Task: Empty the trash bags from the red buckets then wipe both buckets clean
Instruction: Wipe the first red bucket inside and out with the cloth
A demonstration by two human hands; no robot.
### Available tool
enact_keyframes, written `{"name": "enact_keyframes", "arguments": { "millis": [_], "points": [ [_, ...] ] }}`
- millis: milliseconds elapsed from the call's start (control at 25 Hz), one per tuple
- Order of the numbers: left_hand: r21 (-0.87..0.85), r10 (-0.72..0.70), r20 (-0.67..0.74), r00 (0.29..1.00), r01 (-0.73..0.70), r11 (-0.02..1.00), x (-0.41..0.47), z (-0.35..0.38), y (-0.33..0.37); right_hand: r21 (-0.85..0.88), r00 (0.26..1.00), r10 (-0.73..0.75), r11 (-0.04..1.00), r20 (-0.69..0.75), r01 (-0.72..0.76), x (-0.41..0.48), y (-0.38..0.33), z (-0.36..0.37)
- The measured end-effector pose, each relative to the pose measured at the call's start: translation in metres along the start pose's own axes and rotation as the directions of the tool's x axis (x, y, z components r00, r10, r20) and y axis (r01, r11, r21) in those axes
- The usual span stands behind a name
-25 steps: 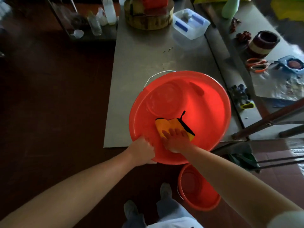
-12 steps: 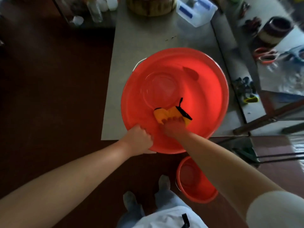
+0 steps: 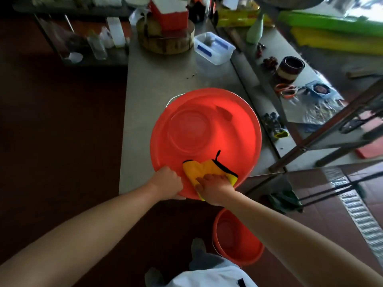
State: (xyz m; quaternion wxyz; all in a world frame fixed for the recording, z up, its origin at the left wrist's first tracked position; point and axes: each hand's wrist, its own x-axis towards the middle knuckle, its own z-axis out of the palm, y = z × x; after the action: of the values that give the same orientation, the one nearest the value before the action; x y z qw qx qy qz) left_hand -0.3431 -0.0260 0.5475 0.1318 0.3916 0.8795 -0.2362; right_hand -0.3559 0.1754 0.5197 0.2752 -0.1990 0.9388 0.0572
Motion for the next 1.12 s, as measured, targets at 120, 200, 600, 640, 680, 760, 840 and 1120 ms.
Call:
{"name": "enact_keyframes", "arguments": {
  "millis": [120,200,600,640,680,760,840,1120],
  "points": [
    [0.029,0.013,-0.014,1.0,-0.012,0.999,0.0,0.007,0.004,0.035,0.999,-0.009,0.999,0.036,0.008,0.008,0.002,0.01],
    [0.049,0.021,-0.02,1.0,-0.02,0.999,0.001,0.009,0.005,0.039,1.0,0.001,0.999,0.01,-0.001,0.021,0.003,0.016],
    [0.081,0.08,0.035,0.996,-0.082,0.993,0.005,0.017,0.01,-0.048,0.997,-0.013,0.999,-0.082,0.009,0.121,0.028,0.023],
    [0.062,0.072,0.039,0.997,-0.075,0.995,0.006,0.014,0.01,0.006,1.0,-0.024,1.0,-0.012,0.024,0.129,0.03,0.023],
    [0.061,0.061,0.041,0.997,-0.063,0.996,0.006,0.011,0.009,0.081,0.999,-0.034,0.996,0.023,0.032,0.134,0.031,0.02],
    [0.08,0.031,0.045,0.998,-0.035,0.996,0.005,0.004,0.006,0.165,0.998,-0.047,0.985,0.037,0.041,0.133,0.033,0.012],
    [0.102,0.023,0.057,0.998,-0.029,0.994,0.004,-0.002,0.002,0.101,0.998,-0.052,0.994,0.046,0.047,0.119,0.031,0.007],
    [0.042,0.007,0.1,0.995,-0.012,0.999,-0.005,-0.009,-0.023,-0.009,0.97,-0.11,0.993,0.216,0.114,0.033,0.022,-0.015]
  ]
}}
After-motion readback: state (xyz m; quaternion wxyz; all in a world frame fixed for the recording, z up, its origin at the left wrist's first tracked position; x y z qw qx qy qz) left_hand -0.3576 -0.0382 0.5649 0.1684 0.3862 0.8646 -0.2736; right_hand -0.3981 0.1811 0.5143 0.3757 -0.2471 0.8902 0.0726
